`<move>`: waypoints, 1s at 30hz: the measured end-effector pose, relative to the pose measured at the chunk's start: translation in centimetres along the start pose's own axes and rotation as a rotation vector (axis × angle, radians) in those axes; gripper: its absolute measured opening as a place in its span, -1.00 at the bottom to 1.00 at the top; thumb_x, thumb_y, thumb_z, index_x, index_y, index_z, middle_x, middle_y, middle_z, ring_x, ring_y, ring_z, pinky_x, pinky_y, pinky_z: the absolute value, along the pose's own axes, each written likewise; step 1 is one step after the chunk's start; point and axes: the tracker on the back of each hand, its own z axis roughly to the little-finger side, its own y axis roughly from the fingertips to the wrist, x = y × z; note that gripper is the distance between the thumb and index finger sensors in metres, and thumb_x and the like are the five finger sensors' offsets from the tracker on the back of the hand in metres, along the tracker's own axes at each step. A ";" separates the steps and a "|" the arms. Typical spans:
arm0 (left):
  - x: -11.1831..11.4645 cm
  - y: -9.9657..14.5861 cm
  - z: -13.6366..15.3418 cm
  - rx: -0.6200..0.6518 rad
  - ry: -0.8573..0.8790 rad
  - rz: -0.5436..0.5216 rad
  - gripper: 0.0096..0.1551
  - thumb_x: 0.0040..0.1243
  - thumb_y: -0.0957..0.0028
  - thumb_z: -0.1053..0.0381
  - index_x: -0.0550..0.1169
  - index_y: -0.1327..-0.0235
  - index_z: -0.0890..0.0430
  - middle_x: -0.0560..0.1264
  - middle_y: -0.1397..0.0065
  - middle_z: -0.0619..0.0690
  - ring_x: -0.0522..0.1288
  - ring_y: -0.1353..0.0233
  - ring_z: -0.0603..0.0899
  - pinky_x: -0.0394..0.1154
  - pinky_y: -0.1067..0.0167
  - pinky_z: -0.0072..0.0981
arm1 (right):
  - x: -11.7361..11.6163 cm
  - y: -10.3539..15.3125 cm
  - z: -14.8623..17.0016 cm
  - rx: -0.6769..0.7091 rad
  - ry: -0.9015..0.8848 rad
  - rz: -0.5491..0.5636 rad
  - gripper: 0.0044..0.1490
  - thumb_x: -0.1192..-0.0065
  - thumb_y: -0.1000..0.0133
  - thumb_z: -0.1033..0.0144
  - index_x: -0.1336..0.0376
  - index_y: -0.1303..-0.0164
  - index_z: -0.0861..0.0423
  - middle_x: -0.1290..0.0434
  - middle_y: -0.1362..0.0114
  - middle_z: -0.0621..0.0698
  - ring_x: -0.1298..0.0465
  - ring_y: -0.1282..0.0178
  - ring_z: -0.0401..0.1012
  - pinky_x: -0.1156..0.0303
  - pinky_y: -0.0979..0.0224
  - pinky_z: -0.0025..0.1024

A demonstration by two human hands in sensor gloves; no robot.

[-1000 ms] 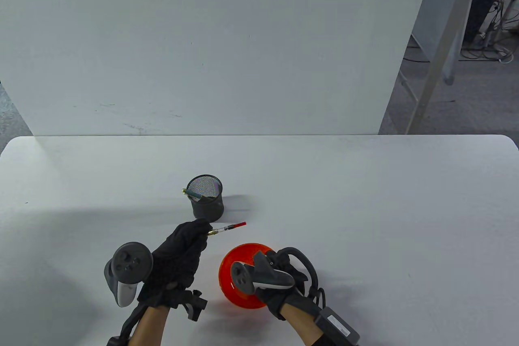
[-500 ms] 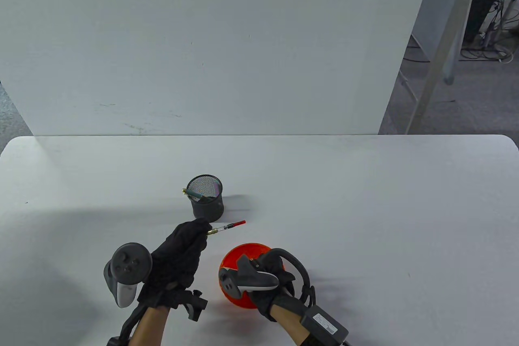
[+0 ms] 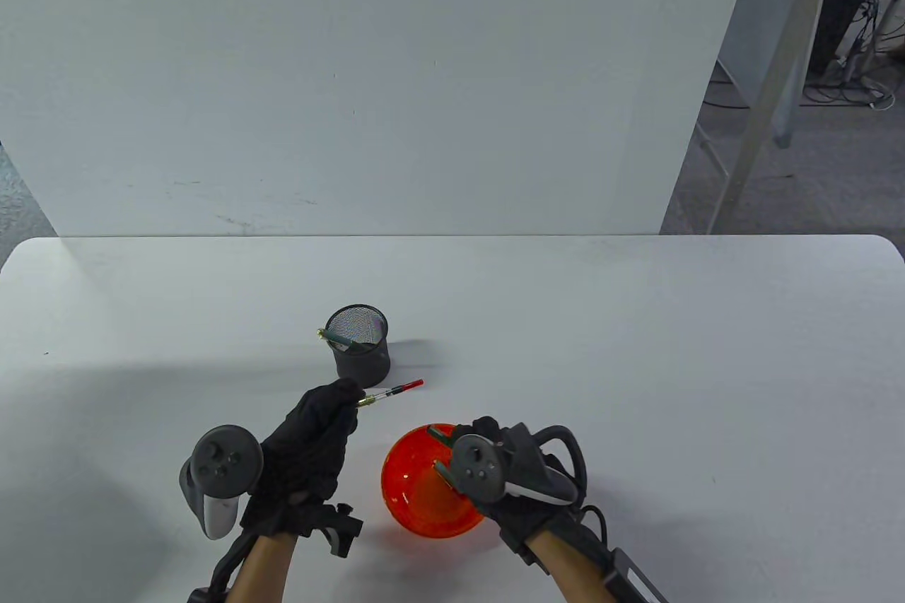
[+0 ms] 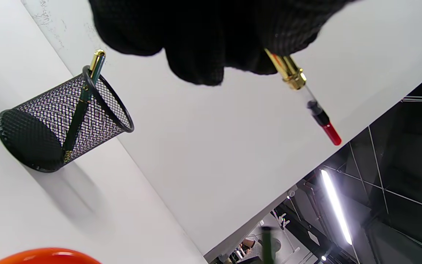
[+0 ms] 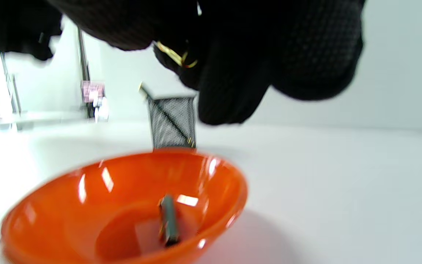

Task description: Assemble fountain pens from components

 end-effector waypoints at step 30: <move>2.3 0.2 -1.4 0.074 -0.100 0.130 -0.53 0.11 -0.23 -0.04 0.50 -0.41 -0.09 0.49 -0.37 0.04 0.60 -0.20 0.12 0.51 -0.22 0.09 | -0.5 2.3 3.9 -0.054 -0.485 0.334 -0.45 -0.10 -0.20 0.27 -0.34 -0.41 0.04 -0.40 -0.41 0.14 -0.57 -0.11 -0.08 -0.57 -0.23 -0.05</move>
